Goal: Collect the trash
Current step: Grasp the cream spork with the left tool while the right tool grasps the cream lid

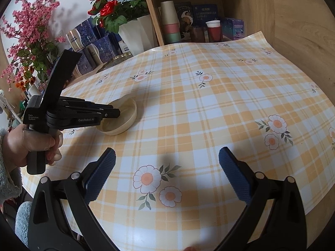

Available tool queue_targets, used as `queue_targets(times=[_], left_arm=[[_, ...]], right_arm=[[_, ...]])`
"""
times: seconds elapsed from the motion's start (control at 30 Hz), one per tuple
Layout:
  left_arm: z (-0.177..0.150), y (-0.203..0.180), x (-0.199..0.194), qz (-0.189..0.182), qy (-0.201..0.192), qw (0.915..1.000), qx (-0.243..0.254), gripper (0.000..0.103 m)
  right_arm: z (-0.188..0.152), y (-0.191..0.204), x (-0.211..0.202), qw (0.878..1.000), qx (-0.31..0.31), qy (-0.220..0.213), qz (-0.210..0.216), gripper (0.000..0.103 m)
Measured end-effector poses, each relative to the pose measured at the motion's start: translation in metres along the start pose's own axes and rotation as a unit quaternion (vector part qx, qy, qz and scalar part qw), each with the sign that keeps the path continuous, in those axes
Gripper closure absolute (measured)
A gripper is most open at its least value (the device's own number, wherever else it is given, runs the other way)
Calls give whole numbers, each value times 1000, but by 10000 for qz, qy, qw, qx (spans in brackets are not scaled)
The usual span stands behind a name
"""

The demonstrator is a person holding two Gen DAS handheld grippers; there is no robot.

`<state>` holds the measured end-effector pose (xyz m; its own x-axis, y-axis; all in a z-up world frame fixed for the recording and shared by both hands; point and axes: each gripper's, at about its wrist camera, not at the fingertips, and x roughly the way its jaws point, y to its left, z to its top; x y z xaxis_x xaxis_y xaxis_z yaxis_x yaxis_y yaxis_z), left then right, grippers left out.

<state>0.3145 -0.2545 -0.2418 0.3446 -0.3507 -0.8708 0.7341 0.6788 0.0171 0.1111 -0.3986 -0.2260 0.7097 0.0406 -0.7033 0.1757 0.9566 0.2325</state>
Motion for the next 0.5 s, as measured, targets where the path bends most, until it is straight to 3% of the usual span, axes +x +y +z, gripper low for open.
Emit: queue_targets(times=[0.2, 0.33, 0.5], left_arm=[[-8, -3, -34, -347, -496, 9981, -94, 89], [-27, 15, -69, -607, -913, 9910, -770, 89], [-68, 43, -102, -728, -1187, 9769, -1623, 89]], right_arm=[[4, 7, 8, 9996, -182, 164, 131, 6], [13, 22, 23, 9981, -442, 348, 262, 6], [25, 58, 61, 9873, -1163, 1048, 283, 6]])
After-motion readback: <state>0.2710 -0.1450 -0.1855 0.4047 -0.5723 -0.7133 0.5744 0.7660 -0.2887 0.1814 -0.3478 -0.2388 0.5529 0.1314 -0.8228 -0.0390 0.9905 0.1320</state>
